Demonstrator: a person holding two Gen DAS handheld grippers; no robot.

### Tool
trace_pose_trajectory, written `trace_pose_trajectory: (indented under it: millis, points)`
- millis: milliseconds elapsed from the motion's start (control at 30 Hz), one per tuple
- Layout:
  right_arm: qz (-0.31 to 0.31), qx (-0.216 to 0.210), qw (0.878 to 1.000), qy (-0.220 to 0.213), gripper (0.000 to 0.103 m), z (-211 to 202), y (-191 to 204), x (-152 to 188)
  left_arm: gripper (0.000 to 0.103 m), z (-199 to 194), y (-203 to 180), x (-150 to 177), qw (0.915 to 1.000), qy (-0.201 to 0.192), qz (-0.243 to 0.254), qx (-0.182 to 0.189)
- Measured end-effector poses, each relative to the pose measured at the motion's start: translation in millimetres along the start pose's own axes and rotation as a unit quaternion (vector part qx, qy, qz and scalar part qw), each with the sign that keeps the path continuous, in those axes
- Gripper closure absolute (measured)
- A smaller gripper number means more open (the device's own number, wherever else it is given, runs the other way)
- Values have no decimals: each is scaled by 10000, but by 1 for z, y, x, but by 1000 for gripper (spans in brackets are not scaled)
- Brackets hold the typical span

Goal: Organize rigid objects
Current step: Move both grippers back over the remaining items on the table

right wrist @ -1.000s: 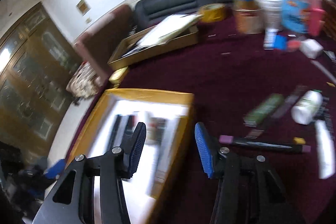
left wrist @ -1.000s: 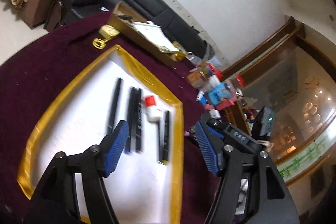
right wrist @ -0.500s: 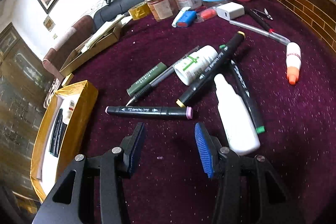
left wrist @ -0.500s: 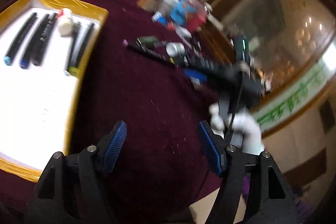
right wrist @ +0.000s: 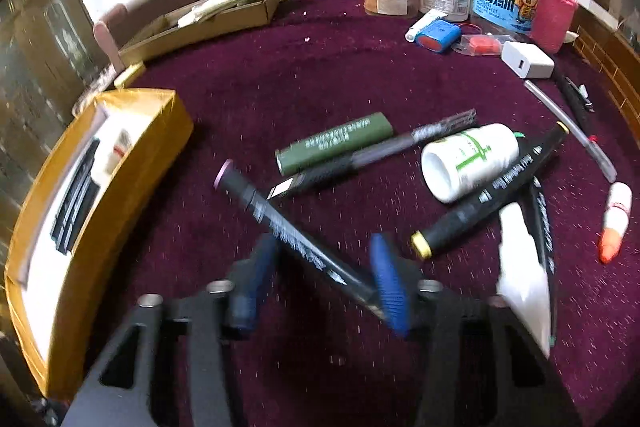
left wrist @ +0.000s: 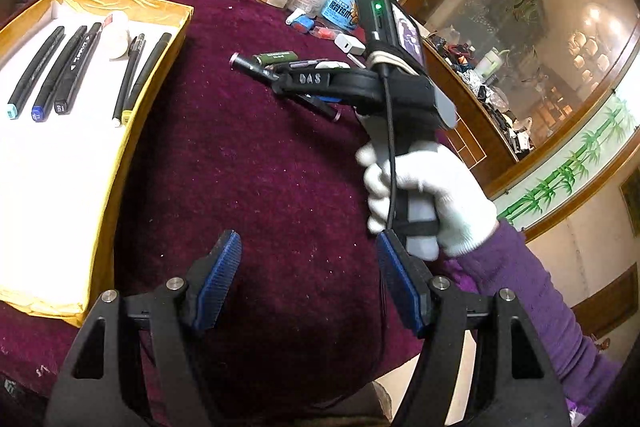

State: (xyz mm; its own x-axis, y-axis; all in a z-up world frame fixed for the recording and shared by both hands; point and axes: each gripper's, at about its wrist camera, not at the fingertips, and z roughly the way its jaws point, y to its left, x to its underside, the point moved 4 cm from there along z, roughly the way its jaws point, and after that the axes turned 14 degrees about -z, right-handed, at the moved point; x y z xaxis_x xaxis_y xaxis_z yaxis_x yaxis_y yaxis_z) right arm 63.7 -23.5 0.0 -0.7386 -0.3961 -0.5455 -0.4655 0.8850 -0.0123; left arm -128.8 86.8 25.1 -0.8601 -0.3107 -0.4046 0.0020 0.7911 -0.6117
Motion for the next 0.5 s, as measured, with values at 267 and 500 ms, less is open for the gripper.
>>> trace_pose_trajectory:
  millis: [267,500]
  points:
    - [247,-1020,9943,164,85,-36,26,54,34,9,2,2,9999,154,-42,44]
    - [1130,-1274,9844,-445,66,-87,-38,85,34,13,1,3,9997,225,-69,22]
